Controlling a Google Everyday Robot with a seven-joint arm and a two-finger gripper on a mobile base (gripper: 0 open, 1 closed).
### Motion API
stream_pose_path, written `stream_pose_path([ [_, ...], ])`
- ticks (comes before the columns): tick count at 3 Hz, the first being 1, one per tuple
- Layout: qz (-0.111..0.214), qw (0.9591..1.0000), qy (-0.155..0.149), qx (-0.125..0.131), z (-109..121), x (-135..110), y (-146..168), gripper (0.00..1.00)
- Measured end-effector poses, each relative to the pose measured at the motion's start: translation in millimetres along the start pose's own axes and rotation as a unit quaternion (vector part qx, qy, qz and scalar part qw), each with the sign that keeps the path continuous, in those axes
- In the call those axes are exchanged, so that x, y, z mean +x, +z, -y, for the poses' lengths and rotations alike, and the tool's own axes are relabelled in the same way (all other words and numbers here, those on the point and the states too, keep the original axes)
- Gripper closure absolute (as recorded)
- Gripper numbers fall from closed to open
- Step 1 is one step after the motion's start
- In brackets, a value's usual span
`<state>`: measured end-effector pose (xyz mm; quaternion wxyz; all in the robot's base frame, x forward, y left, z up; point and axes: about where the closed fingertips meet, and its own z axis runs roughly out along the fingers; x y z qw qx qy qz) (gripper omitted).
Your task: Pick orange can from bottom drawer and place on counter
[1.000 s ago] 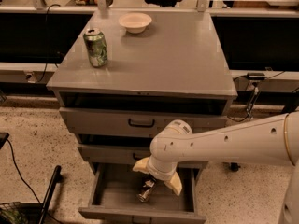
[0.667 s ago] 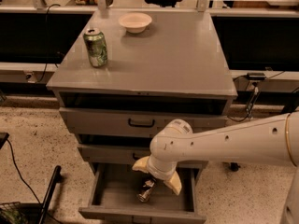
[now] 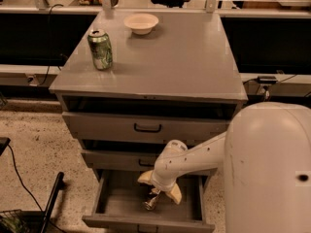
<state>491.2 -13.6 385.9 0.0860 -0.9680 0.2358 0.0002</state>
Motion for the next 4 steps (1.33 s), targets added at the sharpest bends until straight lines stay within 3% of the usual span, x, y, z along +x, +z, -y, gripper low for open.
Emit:
stream_pose_path([
  [1,0.014,0.9975,0.012,0.068,5,10,32,0.00],
  [2,0.014,0.9972,-0.009,0.072,-2,12,35,0.00],
  [3,0.030,0.9961,0.004,0.083,-2,14,68,0.00],
  [4,0.021,0.9966,-0.004,0.080,-11,17,110,0.00],
])
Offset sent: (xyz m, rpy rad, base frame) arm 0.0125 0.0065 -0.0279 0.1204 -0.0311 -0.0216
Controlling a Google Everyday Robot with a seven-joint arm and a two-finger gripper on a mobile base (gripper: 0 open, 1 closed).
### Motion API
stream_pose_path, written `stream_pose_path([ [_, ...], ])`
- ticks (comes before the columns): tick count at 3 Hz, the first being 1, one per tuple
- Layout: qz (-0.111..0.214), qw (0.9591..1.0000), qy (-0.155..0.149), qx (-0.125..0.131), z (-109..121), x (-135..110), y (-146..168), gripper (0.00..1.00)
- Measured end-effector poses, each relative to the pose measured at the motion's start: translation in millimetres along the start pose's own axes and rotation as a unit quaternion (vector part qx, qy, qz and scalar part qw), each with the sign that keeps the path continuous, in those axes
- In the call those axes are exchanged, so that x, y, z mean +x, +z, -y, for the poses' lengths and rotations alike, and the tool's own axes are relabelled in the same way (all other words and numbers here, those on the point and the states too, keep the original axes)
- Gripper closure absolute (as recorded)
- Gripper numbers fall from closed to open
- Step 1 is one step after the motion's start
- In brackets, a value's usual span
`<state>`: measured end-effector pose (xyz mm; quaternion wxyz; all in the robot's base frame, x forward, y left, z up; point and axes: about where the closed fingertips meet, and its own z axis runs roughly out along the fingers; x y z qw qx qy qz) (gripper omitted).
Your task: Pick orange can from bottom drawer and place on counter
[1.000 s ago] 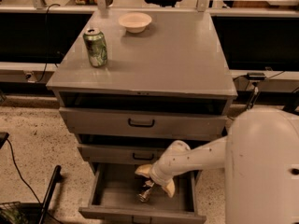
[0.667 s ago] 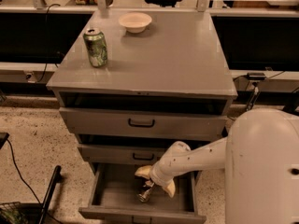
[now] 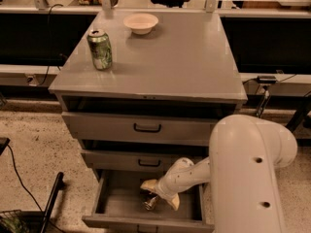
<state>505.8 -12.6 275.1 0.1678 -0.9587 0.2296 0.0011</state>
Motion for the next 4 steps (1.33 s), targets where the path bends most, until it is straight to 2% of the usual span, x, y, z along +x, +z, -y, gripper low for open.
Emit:
stream_pose_path([
  [1,-0.023,0.9997,-0.001,-0.012,-7,19,26,0.00],
  [2,-0.047,0.9988,-0.015,-0.004,-7,33,52,0.00],
  [3,-0.041,0.9986,-0.015,0.031,-9,28,69,0.00],
  [4,-0.041,0.9979,-0.019,0.045,-6,27,84,0.00],
])
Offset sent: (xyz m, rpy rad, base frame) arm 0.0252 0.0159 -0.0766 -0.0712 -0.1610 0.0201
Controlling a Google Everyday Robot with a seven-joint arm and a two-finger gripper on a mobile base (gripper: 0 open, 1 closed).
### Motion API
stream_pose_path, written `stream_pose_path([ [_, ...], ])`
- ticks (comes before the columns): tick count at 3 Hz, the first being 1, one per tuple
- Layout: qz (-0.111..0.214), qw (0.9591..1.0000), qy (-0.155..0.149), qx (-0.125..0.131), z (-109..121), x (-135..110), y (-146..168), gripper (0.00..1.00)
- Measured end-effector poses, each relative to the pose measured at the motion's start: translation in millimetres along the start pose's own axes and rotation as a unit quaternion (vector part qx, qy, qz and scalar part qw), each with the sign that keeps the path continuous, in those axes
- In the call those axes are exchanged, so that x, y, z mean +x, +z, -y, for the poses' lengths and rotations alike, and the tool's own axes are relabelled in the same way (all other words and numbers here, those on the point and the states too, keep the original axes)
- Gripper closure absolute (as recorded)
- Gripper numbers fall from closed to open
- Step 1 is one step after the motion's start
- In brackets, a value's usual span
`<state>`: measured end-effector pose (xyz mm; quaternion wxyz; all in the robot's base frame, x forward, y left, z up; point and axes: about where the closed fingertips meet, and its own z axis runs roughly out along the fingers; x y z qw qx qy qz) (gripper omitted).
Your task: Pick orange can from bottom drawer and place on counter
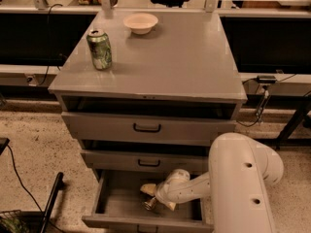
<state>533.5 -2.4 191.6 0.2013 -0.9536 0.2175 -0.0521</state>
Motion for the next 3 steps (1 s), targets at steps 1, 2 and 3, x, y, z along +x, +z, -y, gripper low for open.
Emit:
stream_pose_path([
  [1,-0.003,1.0000,-0.002,-0.006,2,1,22,0.22],
  [2,0.001,1.0000,0.002,-0.009,2,3,35,0.21],
  [3,0.004,0.9999,0.005,-0.013,1,4,46,0.21],
])
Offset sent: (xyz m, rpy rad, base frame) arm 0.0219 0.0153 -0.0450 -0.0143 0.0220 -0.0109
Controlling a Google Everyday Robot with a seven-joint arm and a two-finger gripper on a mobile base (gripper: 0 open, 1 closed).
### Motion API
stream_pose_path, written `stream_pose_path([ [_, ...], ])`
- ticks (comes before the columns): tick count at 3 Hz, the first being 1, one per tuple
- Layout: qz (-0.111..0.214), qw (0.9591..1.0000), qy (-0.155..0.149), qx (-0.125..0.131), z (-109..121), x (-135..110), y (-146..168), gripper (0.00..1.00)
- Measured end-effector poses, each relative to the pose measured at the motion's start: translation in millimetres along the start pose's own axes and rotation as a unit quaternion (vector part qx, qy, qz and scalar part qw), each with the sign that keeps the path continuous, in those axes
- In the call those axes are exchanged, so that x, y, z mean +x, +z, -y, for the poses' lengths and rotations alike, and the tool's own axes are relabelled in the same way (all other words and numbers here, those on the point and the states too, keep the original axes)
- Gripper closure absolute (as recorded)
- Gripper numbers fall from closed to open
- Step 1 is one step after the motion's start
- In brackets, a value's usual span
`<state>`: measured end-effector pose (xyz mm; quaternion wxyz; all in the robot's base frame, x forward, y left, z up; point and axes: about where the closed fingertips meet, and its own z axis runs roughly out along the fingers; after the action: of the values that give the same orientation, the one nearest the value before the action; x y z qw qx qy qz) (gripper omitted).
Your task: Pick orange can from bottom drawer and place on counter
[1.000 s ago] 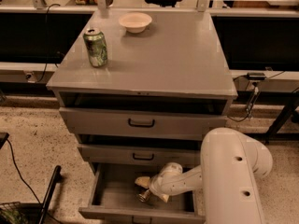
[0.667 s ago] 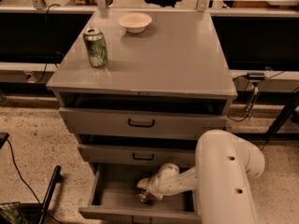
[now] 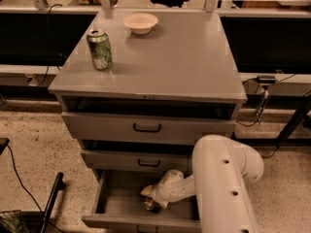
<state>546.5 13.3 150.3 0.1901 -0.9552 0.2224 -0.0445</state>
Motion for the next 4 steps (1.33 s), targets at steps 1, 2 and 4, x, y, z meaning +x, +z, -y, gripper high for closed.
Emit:
stream_pose_path([
  [1,0.000,1.0000,0.001,-0.008,0,3,11,0.25],
  [2,0.000,1.0000,0.002,-0.009,-1,5,15,0.47],
  [4,0.005,0.9999,0.006,-0.014,-9,3,22,0.55],
])
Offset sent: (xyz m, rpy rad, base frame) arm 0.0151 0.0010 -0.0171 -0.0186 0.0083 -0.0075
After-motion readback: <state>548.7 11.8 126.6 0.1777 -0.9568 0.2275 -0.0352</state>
